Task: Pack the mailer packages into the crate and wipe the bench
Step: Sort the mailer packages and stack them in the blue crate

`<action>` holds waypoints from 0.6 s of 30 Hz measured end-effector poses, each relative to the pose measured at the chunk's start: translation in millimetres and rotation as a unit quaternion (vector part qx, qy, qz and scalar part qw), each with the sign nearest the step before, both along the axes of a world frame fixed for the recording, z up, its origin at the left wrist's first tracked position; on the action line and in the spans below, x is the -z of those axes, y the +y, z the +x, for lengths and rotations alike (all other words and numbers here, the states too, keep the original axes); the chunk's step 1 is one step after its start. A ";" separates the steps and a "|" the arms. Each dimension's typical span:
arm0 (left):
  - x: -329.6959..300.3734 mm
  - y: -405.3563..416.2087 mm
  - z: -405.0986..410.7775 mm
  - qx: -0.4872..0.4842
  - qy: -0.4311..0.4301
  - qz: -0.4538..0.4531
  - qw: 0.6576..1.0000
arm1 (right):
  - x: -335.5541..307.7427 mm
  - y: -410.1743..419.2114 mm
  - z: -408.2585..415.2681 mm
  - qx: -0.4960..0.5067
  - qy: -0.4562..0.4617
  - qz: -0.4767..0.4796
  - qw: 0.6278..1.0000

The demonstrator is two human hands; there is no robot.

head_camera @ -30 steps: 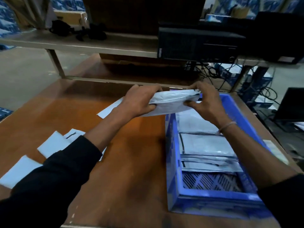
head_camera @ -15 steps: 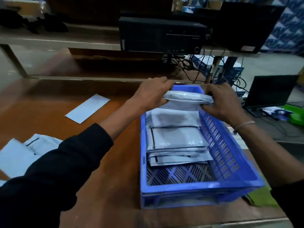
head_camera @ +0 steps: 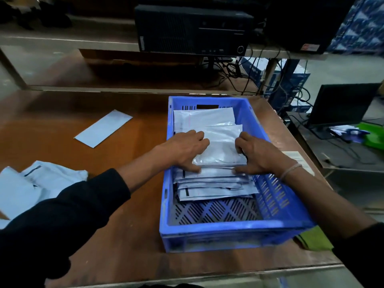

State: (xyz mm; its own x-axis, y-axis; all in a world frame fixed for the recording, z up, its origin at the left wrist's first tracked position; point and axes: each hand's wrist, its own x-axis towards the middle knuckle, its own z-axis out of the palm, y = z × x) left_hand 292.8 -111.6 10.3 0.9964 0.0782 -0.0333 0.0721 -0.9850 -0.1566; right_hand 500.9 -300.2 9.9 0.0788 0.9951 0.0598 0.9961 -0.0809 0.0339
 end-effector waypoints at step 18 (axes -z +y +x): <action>-6.2 -0.5 -21.5 -0.055 -0.075 -0.105 0.990 | -18.8 14.5 -12.0 0.005 0.094 0.070 0.993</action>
